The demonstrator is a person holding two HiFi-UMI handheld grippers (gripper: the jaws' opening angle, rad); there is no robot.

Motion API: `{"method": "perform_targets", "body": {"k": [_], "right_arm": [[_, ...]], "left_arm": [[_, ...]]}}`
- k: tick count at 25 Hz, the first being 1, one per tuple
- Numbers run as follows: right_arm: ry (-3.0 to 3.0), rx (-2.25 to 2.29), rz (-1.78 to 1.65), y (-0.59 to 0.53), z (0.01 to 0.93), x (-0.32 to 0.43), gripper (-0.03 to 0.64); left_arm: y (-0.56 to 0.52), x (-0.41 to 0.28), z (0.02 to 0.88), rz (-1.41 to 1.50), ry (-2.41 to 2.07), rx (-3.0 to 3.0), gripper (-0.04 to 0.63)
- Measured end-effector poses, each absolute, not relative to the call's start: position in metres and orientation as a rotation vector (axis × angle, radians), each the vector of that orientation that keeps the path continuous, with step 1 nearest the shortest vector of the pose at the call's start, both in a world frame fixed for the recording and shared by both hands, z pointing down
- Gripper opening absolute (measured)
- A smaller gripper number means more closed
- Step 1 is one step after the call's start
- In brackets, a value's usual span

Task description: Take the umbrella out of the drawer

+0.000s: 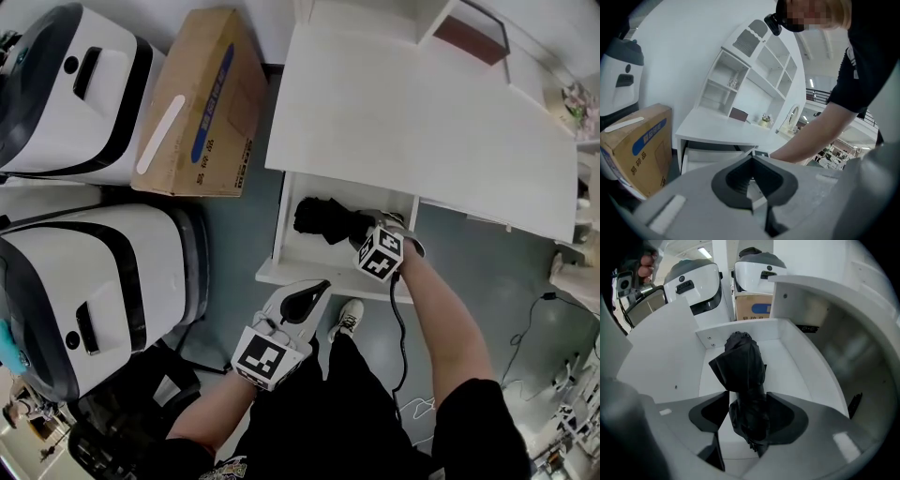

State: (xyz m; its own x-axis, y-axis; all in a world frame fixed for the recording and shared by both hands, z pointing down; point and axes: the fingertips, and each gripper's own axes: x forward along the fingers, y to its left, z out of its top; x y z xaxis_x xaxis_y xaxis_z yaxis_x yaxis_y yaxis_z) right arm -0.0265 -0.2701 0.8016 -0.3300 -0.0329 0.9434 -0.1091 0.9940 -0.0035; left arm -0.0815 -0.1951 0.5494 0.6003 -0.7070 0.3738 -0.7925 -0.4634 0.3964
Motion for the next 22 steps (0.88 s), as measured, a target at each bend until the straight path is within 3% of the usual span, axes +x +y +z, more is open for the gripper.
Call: {"method": "perform_targets", "body": {"k": [22], "right_arm": [[-1.780,-0.054,-0.063,-0.274,0.854,-0.045,0.302]], "left_arm": [[-0.207,-0.104,0.556,0.168,-1.211,2.255,0.000]]}}
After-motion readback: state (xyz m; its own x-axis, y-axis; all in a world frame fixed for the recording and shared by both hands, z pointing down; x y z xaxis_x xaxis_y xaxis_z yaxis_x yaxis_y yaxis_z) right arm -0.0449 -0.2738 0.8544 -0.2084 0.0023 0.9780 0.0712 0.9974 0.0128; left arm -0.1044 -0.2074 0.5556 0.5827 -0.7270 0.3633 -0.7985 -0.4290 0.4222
